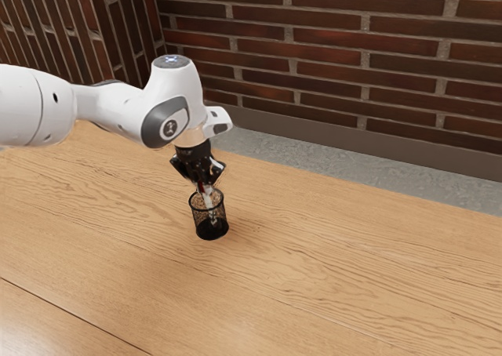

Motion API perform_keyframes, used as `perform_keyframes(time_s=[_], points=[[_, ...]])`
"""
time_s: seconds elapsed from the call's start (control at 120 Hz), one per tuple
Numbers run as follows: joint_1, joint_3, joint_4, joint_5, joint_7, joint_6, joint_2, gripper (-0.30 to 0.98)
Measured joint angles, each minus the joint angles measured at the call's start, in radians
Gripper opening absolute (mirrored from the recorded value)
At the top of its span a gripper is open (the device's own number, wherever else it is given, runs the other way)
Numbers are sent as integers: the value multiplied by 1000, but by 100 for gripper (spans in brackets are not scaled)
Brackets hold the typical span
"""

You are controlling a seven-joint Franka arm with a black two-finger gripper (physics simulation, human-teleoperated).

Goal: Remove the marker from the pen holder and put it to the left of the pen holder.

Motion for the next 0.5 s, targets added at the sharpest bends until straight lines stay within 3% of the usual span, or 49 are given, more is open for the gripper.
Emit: perform_keyframes(time_s=[0.2,0.292,0.5], points=[[4,53,3,72,-15,-94,-189,-10],[18,80,16,104,-20,-169,-213,-9],[175,82,300,87,15,-443,97,-8]])
